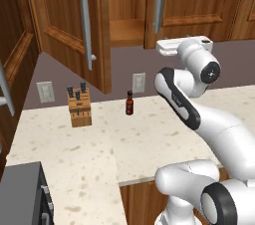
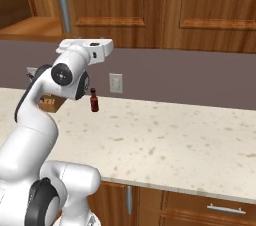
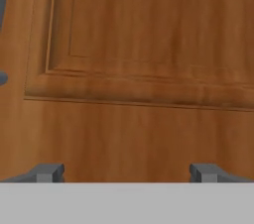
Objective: Close all open cabinet doors.
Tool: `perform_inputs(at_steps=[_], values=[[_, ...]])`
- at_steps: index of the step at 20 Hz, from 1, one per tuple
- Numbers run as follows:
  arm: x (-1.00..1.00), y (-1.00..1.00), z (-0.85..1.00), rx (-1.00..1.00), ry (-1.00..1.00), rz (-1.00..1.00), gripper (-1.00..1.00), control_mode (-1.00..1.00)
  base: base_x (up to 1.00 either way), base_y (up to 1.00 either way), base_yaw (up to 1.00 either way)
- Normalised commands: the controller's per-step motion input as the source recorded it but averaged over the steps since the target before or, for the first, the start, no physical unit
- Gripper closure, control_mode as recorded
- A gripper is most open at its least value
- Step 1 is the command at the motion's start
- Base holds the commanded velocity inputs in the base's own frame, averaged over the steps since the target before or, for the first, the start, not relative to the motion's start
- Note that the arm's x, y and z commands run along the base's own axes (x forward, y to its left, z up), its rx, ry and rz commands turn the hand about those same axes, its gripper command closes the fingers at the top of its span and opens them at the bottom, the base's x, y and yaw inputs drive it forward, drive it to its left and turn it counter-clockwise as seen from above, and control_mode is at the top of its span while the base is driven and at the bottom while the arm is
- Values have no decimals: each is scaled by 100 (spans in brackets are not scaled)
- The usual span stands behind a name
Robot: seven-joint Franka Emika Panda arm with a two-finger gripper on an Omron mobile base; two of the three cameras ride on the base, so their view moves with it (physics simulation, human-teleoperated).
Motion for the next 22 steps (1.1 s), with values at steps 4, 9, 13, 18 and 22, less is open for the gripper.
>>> perform_inputs(at_steps=[4, 9, 13, 18, 22], values=[[24, 0, 0, 0, 0, 0, -100, -100, 0, 0, 0], [27, 0, 1, 0, 0, 0, -100, -100, 0, 0, 0], [11, 0, 0, 0, 3, 0, -100, -100, 0, 0, 0], [24, 0, 0, 0, 3, 0, -100, -100, 0, 0, 0], [36, 0, 0, 0, 5, -6, -100, -100, 0, 0, 0]])
